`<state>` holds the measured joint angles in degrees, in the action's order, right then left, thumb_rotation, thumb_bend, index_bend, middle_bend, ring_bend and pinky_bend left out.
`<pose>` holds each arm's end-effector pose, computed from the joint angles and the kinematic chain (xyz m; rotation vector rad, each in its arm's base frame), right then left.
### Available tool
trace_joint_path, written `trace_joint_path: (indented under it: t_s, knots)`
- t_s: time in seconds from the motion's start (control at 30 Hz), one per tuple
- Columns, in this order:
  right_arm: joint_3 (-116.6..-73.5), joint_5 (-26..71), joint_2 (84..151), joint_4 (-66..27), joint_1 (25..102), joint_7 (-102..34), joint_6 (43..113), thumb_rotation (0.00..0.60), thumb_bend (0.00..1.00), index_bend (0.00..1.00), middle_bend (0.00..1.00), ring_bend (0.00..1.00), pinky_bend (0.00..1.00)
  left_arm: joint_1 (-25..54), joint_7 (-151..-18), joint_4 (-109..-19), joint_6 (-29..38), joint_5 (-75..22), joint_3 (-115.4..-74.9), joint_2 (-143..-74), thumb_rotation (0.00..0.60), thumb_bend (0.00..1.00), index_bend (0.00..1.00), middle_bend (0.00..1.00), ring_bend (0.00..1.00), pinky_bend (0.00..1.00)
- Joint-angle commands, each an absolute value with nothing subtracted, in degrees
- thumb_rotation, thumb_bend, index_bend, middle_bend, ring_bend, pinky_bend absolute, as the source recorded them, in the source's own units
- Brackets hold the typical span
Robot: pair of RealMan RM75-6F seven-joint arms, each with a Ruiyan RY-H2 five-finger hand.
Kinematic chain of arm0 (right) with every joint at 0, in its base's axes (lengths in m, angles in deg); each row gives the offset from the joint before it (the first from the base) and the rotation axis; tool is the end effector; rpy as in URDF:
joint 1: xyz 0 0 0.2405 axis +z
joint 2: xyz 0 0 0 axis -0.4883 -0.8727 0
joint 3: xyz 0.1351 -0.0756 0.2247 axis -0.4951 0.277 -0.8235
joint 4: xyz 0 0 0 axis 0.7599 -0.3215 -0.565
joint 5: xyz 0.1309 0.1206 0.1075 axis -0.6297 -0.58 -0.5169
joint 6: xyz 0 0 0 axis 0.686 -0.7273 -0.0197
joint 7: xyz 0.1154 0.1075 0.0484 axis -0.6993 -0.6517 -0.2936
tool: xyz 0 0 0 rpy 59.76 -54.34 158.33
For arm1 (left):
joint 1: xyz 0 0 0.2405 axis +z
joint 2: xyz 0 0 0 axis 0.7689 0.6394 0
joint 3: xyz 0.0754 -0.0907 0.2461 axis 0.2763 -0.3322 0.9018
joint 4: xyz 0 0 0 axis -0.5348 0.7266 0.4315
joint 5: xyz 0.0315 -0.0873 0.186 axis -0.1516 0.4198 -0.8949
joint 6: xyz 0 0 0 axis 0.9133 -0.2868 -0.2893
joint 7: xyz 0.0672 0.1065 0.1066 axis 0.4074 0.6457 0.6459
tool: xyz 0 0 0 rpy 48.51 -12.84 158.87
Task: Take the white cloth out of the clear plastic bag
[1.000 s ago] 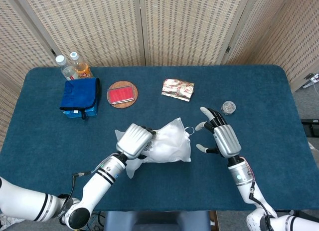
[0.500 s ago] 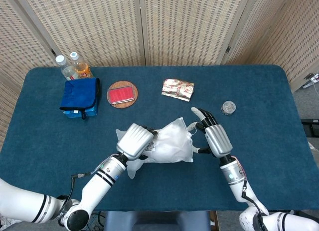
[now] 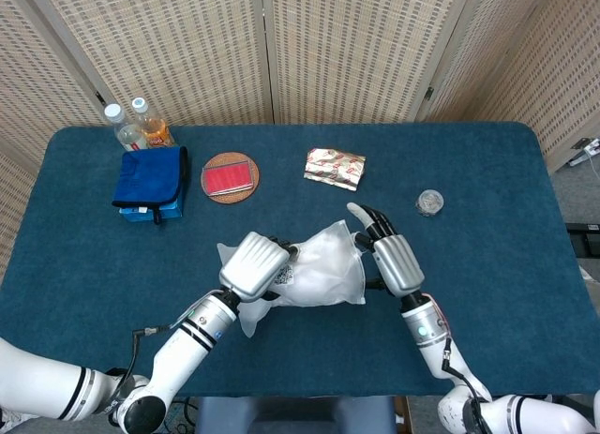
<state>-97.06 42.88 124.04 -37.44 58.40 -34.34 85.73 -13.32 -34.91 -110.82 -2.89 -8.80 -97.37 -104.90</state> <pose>-0.1473 -0.3194 0.0216 1.5695 -1.1303 1.4801 0.0132 0.3263 0.0314 -2.0427 -0.6159 -0.9993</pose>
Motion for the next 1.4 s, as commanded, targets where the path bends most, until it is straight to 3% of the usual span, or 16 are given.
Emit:
trace_joint_path:
  t_s: [0.03, 0.33, 0.7, 1.0, 1.4]
  knots:
    - [-97.1, 42.8, 124.4, -37.3, 58.6, -34.5, 85.6, 0.6, 0.18, 0.52, 0.06, 0.0, 0.09, -13.2, -35.2, -110.8, -2.9, -9.0, -97.4, -104.9, 0.6, 0.13, 0.45, 0.51, 0.55, 0.66]
    - [-97.3, 42.4, 125.8, -36.3, 59.2, -34.4, 85.8, 0.6, 0.43, 0.62, 0.11, 0.0, 0.09, -12.4, -36.2, -110.9, -3.1, -9.8, -97.5, -104.8, 0.6, 0.13, 0.45, 0.51, 0.55, 0.67]
    - [-97.8, 41.6, 128.0, -34.9, 59.5, -33.1, 86.9, 0.6, 0.52, 0.85, 0.21, 0.0, 0.09, -11.7, -37.0, -110.9, -2.8, -10.4, -97.3, -104.6, 0.6, 0.13, 0.45, 0.51, 0.55, 0.67]
    - [-98.1, 40.9, 128.5, -34.2, 60.0, -32.6, 86.6, 0.6, 0.53, 0.87, 0.21, 0.0, 0.09, -11.3, -36.7, -110.8, -2.6, -9.8, -97.0, -104.4, 0.6, 0.13, 0.41, 0.5, 0.54, 0.67]
    - [-98.6, 39.8, 128.9, -33.2, 61.0, -32.7, 85.3, 0.6, 0.53, 0.87, 0.22, 0.0, 0.09, -12.6, -32.8, -112.2, -2.6, -1.9, -96.7, -103.6, 0.6, 0.03, 0.2, 0.23, 0.43, 0.67]
